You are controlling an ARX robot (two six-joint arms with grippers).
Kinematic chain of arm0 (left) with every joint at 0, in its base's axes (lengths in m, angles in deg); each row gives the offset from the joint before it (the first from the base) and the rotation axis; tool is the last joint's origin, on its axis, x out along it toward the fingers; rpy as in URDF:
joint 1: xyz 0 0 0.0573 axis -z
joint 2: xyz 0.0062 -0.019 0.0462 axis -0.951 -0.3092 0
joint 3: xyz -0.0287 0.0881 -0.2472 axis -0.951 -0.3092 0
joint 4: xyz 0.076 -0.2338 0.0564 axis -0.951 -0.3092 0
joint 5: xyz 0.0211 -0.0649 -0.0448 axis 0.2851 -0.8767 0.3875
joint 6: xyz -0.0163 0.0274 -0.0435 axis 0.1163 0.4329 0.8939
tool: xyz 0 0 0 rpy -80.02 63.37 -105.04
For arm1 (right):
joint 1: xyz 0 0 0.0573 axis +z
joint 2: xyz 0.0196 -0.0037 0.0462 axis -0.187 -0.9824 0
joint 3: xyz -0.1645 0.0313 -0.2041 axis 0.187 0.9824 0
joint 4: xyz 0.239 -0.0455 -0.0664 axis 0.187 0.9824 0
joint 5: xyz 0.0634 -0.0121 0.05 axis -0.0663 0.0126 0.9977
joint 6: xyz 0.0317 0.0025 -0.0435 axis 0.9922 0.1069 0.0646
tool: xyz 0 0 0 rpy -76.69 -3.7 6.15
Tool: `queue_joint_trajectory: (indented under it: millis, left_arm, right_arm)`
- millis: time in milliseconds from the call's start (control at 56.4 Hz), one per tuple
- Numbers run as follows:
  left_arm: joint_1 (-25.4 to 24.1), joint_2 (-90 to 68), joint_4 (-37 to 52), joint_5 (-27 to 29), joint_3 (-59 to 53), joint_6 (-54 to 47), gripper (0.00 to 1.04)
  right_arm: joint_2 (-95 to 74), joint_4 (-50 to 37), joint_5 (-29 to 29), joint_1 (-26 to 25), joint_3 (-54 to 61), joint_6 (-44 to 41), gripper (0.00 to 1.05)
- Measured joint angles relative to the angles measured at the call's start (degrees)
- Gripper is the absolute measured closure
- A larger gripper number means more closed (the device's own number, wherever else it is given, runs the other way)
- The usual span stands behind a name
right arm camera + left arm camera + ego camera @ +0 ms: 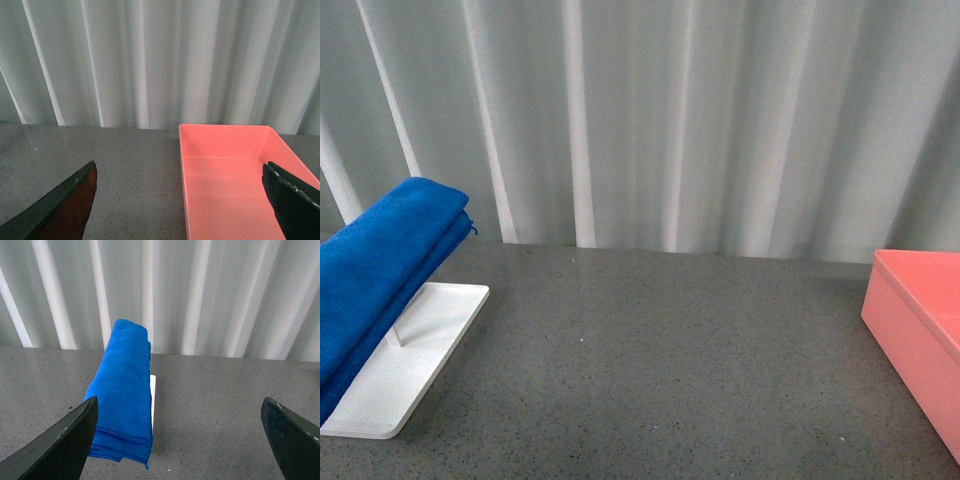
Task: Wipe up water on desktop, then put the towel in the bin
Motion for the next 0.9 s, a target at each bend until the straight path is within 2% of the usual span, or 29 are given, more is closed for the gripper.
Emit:
queue_joint_trajectory:
  millis: [479,497,568,621,745,869,905]
  left_arm:
    - [0.00,0.00,0.00,0.00,0.00,0.00,0.07]
    - [0.46,-0.87,-1.40,1.03,0.37,0.70,0.07]
    - [6.58,-10.47,-17.33,9.42,7.28,9.44,0.07]
    - [10.05,-16.13,-19.43,10.91,10.16,12.63,0.07]
    - [13.81,-29.70,-7.98,10.05,17.64,13.77,0.07]
    - [13.20,-48.78,6.95,7.93,29.22,10.05,0.07]
    - [12.79,-53.81,8.92,7.28,32.44,8.57,0.07]
  right_arm:
    - [0.00,0.00,0.00,0.00,0.00,0.02,0.07]
    - [0.00,0.00,0.00,0.00,0.00,0.02,0.07]
    - [0.00,0.00,0.00,0.00,0.00,0.02,0.07]
    - [0.04,0.00,-0.02,0.00,0.00,0.02,0.07]
    - [0.02,0.00,0.00,0.00,0.00,0.02,0.07]
    - [0.04,0.00,-0.02,0.00,0.00,0.02,0.07]
    - [0.04,0.00,-0.02,0.00,0.00,0.02,0.07]
